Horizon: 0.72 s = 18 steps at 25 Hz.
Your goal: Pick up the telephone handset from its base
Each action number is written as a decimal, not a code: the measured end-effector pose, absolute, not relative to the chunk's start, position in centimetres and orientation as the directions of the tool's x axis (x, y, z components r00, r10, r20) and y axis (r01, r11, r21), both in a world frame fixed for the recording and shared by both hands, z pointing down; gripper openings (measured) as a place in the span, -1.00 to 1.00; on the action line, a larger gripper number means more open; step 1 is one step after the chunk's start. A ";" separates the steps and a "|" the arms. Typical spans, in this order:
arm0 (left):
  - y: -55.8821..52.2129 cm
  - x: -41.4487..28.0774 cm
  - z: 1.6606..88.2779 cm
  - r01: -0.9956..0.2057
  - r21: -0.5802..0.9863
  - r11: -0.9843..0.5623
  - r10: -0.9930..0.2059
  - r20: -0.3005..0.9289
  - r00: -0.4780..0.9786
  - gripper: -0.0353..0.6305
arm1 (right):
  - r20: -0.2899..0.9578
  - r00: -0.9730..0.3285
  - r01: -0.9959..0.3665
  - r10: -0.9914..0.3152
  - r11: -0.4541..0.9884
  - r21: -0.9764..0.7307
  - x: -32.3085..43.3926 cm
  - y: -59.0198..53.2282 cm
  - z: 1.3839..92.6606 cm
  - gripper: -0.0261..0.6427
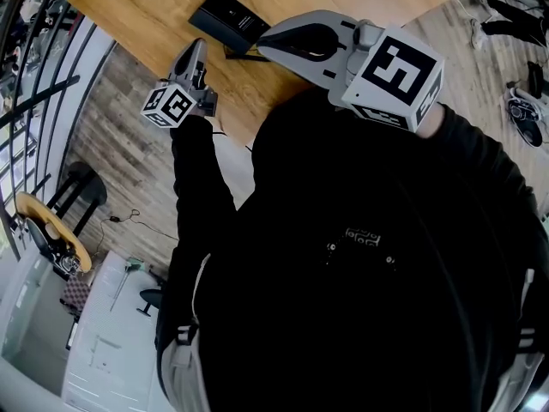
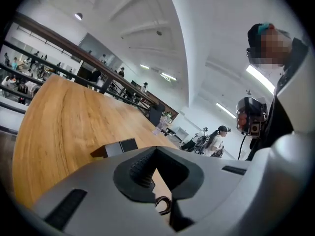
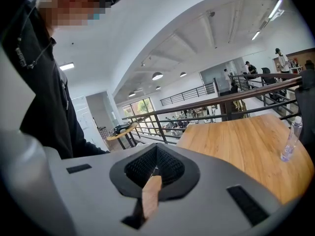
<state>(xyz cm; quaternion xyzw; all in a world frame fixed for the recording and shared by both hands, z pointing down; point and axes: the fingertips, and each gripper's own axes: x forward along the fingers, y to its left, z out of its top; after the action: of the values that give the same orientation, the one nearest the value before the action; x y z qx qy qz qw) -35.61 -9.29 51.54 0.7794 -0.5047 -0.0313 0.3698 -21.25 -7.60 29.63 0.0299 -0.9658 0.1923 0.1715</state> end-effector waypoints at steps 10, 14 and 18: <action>-8.9 -34.9 55.0 -0.660 0.715 -0.230 -0.778 0.272 0.566 -0.88 | 0.336 -0.940 -0.077 0.062 0.919 -0.386 -20.9 -6.3 29.4 -0.88; -9.4 -35.0 55.8 -0.631 0.737 -0.242 -0.768 0.253 0.589 -0.88 | 0.344 -0.937 -0.084 0.064 0.913 -0.399 -20.6 -6.4 29.8 -0.88; -9.5 -35.0 56.5 -0.621 0.743 -0.249 -0.753 0.255 0.607 -0.88 | 0.350 -0.935 -0.091 0.065 0.907 -0.411 -20.4 -6.4 30.0 -0.88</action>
<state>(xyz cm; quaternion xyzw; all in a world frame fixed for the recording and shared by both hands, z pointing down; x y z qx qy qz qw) -34.97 -9.53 56.51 0.7867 -0.4365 -0.0765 0.4298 -20.40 -6.37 29.98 0.0068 -0.9596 0.2156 0.1807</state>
